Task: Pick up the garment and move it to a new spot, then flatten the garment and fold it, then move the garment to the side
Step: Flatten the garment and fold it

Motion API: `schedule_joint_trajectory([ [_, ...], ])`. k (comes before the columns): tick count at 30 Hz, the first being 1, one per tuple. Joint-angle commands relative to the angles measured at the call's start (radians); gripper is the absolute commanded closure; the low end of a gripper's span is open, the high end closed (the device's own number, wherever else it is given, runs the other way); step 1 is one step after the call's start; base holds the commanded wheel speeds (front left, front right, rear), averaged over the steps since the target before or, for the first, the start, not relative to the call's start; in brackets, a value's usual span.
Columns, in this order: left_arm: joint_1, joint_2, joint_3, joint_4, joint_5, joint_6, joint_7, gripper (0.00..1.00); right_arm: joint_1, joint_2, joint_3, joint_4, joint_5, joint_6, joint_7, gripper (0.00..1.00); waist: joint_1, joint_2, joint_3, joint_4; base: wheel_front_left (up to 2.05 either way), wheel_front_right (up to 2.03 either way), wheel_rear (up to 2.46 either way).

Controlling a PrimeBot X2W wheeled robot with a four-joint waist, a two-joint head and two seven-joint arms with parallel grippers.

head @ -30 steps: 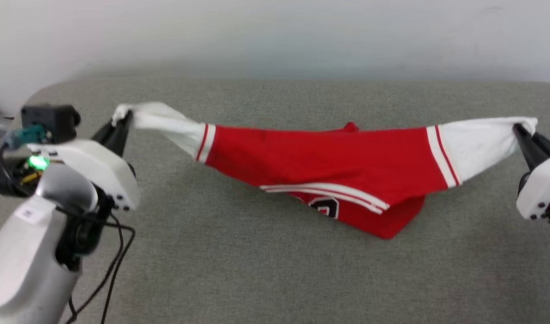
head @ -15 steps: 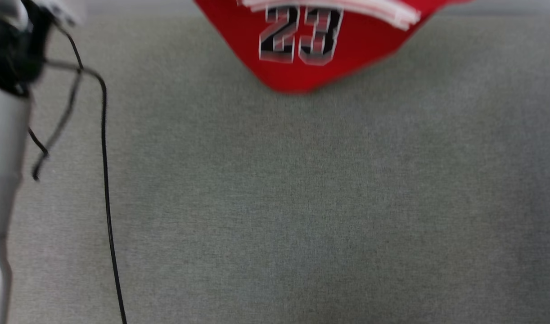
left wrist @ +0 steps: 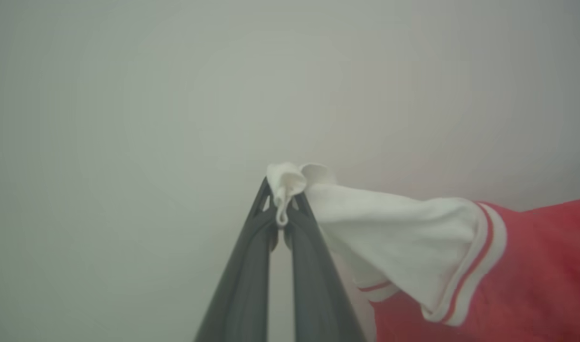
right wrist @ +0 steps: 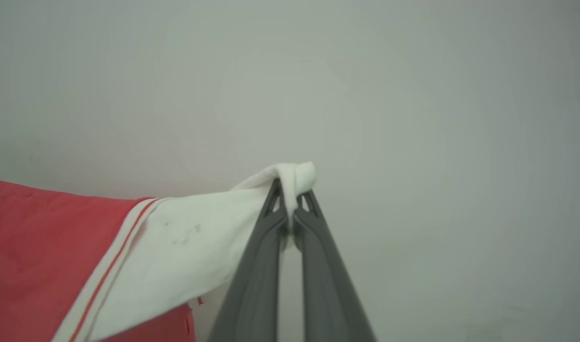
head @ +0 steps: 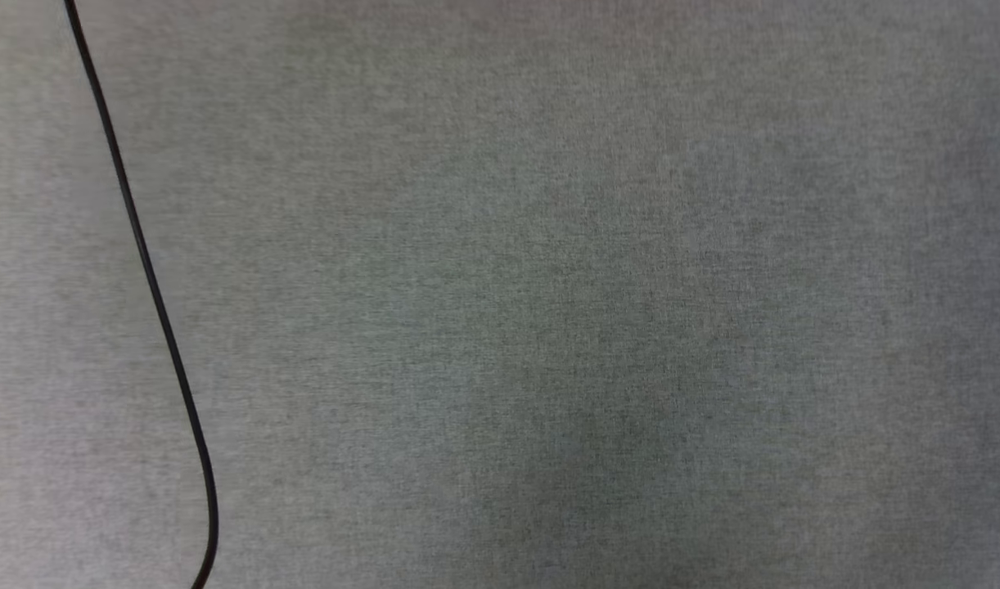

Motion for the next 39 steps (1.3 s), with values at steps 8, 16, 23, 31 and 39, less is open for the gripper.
schedule_joint_trajectory([
  [8, -0.011, -0.031, 0.001, 0.125, -0.041, -0.027, -0.019, 1.0, -0.103, 0.061, 0.077, 0.161, 0.017, -0.001, -0.057, 1.0, -0.0003, 0.0, 0.102, -0.03, 0.0, 0.0, 0.0],
  [16, 0.078, -0.087, 0.006, 0.244, -0.112, -0.049, -0.052, 1.0, -0.051, 0.105, 0.112, 0.359, 0.062, -0.001, -0.13, 1.0, -0.0003, 0.0, 0.126, -0.013, 0.0, 0.0, 0.0],
  [23, 0.226, -0.131, -0.007, 0.279, -0.184, -0.058, -0.104, 1.0, 0.084, 0.106, 0.129, 0.475, 0.136, -0.001, -0.212, 1.0, -0.0003, 0.0, 0.08, 0.012, 0.0, 0.0, 0.0],
  [31, 0.505, -0.123, -0.025, 0.197, -0.24, -0.058, -0.137, 1.0, 0.375, 0.075, 0.16, 0.476, 0.233, -0.001, -0.31, 1.0, -0.0003, 0.0, -0.067, 0.028, 0.0, 0.0, 0.0],
  [39, 0.81, -0.123, 0.094, 0.003, -0.168, -0.05, -0.138, 1.0, 0.664, 0.034, 0.16, 0.38, 0.284, -0.001, -0.325, 1.0, -0.0003, 0.0, -0.225, 0.035, 0.0, 0.0, 0.0],
])
